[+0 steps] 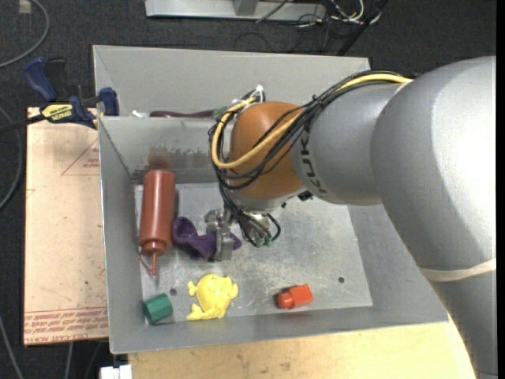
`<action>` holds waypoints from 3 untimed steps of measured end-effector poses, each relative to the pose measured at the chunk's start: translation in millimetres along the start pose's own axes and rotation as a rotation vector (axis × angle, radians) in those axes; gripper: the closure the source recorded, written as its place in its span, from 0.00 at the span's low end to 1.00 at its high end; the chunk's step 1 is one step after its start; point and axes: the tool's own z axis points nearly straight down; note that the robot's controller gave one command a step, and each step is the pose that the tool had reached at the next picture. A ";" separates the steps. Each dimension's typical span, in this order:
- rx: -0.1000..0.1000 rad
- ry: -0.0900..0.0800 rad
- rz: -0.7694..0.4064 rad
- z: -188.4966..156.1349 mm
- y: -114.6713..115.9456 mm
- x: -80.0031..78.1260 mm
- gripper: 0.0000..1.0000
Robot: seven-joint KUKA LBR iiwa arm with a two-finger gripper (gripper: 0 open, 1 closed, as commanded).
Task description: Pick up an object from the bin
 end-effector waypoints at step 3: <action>-0.001 -0.003 -0.005 -104.0 -22.6 0.0 1.00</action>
Offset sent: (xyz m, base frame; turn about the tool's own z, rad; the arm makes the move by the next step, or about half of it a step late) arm 0.0026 -0.0234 0.1039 -0.0069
